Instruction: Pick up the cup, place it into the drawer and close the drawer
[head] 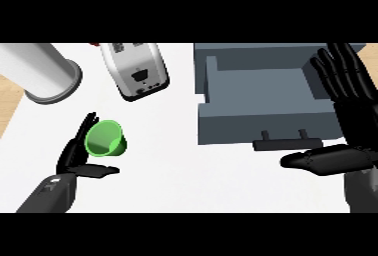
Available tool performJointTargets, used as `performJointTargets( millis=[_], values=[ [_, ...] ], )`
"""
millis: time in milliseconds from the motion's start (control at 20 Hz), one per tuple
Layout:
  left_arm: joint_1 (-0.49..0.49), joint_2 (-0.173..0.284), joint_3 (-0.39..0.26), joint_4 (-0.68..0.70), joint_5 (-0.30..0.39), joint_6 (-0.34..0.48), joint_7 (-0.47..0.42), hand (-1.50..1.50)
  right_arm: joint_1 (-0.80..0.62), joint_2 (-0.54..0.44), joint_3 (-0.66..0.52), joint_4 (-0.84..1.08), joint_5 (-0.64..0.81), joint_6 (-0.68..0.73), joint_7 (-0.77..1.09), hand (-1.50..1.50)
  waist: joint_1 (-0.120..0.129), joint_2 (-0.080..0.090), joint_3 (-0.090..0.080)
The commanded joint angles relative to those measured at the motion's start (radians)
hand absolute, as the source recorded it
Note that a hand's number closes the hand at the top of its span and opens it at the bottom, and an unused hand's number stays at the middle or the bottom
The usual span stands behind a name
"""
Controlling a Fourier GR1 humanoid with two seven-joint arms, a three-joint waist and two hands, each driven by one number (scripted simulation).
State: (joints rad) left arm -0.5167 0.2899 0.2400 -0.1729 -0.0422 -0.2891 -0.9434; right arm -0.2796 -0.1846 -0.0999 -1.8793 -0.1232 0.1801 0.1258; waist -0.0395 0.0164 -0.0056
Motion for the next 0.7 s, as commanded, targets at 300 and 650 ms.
performJointTargets(
  millis=[300, 650],
  values=[
    [-0.053, -0.045, -0.003, 0.024, -0.009, -0.094, -0.064, -1.50, -0.058, -0.004, -0.013, 0.031, 0.002, -0.013, 0.011, -1.50, -0.002, 0.002, -0.001],
    [-0.052, -0.083, -0.018, -0.029, -0.014, -0.133, -0.131, 1.50, -0.026, -0.024, -0.024, 0.010, -0.003, 0.000, 0.028, -1.50, -0.005, -0.001, -0.001]
  ],
)
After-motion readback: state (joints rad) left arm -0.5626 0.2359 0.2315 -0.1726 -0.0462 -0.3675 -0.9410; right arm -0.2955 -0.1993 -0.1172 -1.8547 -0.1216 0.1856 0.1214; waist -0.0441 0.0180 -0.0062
